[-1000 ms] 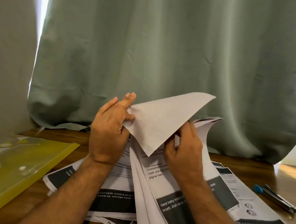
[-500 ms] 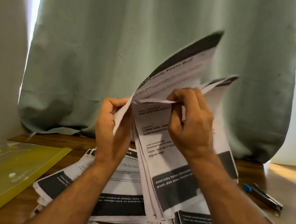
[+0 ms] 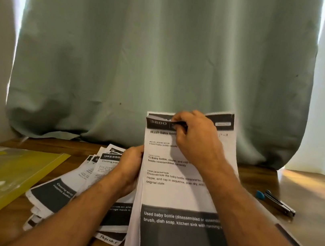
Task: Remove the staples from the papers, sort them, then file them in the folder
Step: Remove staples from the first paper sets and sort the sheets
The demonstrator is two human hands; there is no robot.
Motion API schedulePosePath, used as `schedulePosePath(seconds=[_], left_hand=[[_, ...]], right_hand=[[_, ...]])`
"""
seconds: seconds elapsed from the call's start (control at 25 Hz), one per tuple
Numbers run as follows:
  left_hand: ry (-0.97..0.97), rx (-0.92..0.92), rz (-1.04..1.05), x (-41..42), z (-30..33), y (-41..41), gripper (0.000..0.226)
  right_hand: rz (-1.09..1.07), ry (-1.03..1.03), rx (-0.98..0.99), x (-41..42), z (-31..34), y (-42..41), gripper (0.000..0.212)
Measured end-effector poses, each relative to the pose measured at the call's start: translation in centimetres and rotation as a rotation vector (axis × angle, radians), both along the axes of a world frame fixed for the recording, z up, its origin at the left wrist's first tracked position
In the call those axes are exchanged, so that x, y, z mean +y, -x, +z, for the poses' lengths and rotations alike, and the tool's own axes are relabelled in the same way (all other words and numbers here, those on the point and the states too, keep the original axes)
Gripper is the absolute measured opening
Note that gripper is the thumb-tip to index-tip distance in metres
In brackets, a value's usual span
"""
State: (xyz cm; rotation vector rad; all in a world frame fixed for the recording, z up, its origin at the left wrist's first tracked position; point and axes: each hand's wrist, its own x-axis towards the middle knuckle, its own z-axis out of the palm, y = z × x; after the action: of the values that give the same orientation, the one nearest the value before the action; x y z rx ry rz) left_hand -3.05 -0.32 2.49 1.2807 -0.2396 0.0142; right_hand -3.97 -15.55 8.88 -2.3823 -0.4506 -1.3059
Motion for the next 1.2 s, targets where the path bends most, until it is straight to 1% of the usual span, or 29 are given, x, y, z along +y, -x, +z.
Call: schedulePosePath(seconds=[0.12, 0.2, 0.24, 0.36, 0.4, 0.52, 0.6, 0.68, 0.8, 0.92, 1.0, 1.04, 1.12, 1.2], left_hand=[[-0.059, 0.116, -0.042, -0.2, -1.4, -0.8, 0.033], [-0.119, 0.123, -0.045, -0.2, -1.8, -1.5, 0.033], [-0.156, 0.11, -0.039, -0.2, -1.9, -1.8, 0.035], [-0.234, 0.089, -0.009, 0.0, -2.0, -2.5, 0.044], [-0.231, 0.098, -0.006, 0.1, -2.1, -2.7, 0.042], [-0.154, 0.151, 0.037, 0.2, -2.3, -2.7, 0.03], [-0.077, 0.192, 0.069, 0.2, -2.0, -2.4, 0.027], [-0.03, 0.2, 0.089, 0.1, -1.8, -2.2, 0.027], [-0.013, 0.153, 0.071, 0.2, -2.1, -2.3, 0.033], [0.007, 0.057, 0.0, 0.0, -2.0, -1.9, 0.034], [-0.062, -0.034, 0.036, -0.2, -2.0, -2.2, 0.021], [-0.113, -0.07, 0.078, -0.2, -2.2, -2.5, 0.019], [-0.168, -0.09, 0.101, -0.3, -2.4, -2.9, 0.026], [-0.175, -0.097, 0.094, -0.5, -2.5, -2.9, 0.03]], right_hand=[[-0.032, -0.063, 0.192, -1.2, -3.3, -1.4, 0.019], [0.008, -0.142, 0.312, -1.9, -4.4, -2.0, 0.019], [0.023, -0.174, 0.341, -2.2, -4.7, -2.2, 0.019], [0.027, -0.174, 0.313, -2.6, -4.9, -2.4, 0.019], [0.028, -0.164, 0.307, -2.5, -5.0, -2.4, 0.019], [0.031, -0.185, 0.328, -2.2, -5.6, -2.2, 0.02], [0.028, -0.227, 0.303, -2.2, -5.7, -2.2, 0.02], [0.014, -0.22, 0.277, -2.0, -5.7, -2.2, 0.02], [-0.022, -0.184, 0.245, -1.4, -6.3, -2.4, 0.024], [-0.045, -0.206, 0.214, -0.8, -6.5, -2.4, 0.031], [-0.053, -0.237, 0.195, -0.6, -6.4, -2.3, 0.033], [-0.058, -0.247, 0.186, -0.5, -6.3, -2.3, 0.034], [-0.063, -0.275, 0.175, -0.3, -6.3, -2.2, 0.034], [-0.063, -0.319, 0.176, -0.2, -6.3, -2.3, 0.034]])
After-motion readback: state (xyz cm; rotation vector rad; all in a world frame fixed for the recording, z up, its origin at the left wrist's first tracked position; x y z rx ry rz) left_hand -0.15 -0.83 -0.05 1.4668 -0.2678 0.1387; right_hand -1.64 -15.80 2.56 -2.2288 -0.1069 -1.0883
